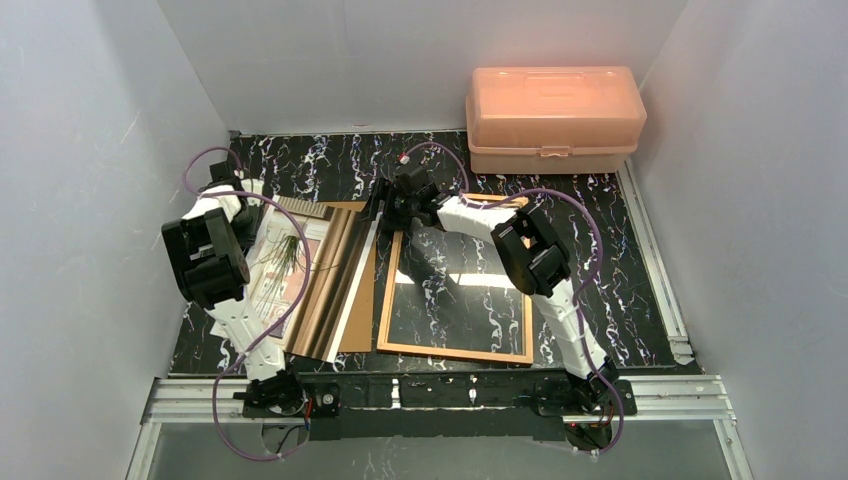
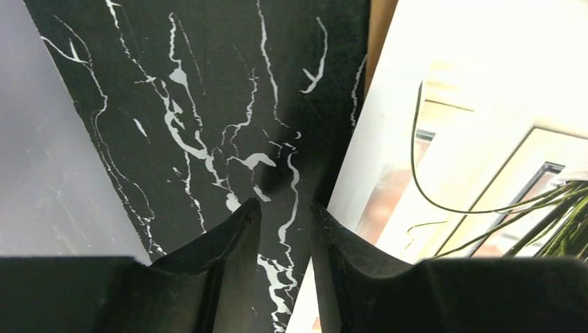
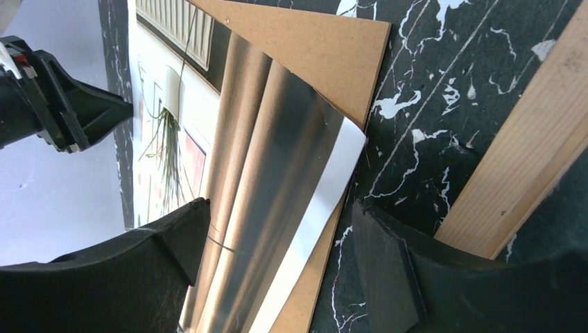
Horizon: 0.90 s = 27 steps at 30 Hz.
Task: Put the photo into the frame
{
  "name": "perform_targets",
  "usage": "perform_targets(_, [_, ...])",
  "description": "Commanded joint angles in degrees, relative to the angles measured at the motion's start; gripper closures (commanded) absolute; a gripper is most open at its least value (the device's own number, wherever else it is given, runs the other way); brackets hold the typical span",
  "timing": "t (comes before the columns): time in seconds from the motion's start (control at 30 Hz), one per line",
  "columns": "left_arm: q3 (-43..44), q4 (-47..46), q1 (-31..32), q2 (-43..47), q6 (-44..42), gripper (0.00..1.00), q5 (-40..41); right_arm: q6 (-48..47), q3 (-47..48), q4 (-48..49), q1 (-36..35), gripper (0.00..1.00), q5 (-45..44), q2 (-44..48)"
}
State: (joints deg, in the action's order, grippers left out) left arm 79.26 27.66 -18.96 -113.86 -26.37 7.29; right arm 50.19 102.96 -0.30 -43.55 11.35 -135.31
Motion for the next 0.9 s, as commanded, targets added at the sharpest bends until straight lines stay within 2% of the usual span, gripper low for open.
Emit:
perform_targets(0.0, [-3.06, 5.52, 1.48, -2.02, 2.45, 0.69, -6.94, 1.34, -3.84, -0.49, 1.33, 0.17, 0.67, 1.76])
perform_targets(0.27, [-2.85, 5.67, 1.91, -2.59, 2.01, 0.70, -6.69, 3.38, -5.40, 5.40, 2.16, 0.17, 2.61, 2.22])
perform_targets(0.6, [-2.90, 5.75, 1.91, -2.61, 1.50, 0.71, -6.15, 3.50, -9.03, 11.77, 1.77, 0.23, 4.26, 5.45])
perform_targets(0.87, [-3.00, 5.74, 1.91, -2.54, 1.33, 0.72, -6.07, 0.76, -8.74, 11.68, 0.58, 0.23, 4.80, 6.93])
